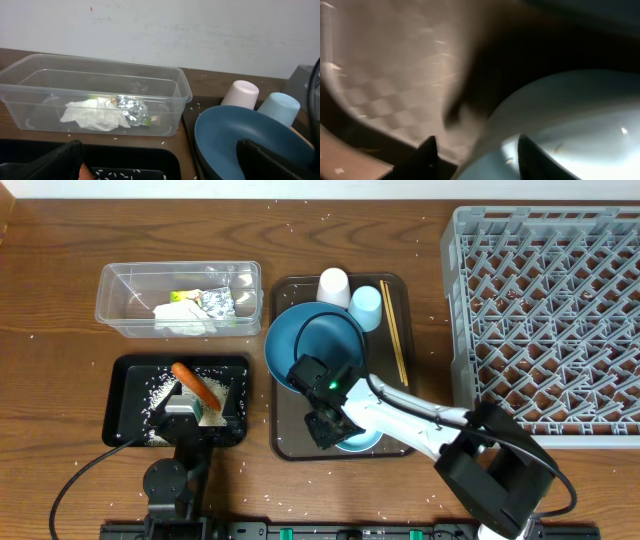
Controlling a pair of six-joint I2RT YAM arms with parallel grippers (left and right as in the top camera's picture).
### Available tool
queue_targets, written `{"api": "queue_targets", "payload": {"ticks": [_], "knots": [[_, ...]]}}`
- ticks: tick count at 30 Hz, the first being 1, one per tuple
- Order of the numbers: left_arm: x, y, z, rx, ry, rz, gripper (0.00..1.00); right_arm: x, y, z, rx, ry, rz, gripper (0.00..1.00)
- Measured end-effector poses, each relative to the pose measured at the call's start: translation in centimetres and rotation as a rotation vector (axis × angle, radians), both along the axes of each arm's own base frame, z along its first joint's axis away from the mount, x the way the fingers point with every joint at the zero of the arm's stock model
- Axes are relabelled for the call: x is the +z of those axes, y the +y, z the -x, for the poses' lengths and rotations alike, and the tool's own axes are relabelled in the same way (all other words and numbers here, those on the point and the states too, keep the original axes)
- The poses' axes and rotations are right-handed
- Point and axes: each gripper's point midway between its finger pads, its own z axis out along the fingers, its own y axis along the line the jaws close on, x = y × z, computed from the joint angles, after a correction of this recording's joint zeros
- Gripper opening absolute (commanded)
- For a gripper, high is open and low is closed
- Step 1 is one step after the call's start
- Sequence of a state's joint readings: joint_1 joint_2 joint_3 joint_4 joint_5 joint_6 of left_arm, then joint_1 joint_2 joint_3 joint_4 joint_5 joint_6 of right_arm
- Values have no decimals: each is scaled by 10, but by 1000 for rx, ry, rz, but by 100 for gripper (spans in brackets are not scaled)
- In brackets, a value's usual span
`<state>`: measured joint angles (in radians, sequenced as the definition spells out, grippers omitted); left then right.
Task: Sort waste into correct bins and load items into the dishwasher rack
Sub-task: 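Lift the pale blue bowl off the brown tray with the right gripper, then carry the bowl right into the dish rack and release it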
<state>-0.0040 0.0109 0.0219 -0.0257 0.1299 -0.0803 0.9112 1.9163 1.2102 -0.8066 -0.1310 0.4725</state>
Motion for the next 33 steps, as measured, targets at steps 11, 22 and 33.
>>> {"api": "queue_targets", "payload": {"ticks": [11,22,33], "knots": [[0,0,0,0,0,0,98,8,-2,-4,-42,-8,30,1],[0,0,0,0,0,0,98,54,5,-8,-46,5,26,1],[0,0,0,0,0,0,98,170,-36,-48,-189,-131,-248,1]]}}
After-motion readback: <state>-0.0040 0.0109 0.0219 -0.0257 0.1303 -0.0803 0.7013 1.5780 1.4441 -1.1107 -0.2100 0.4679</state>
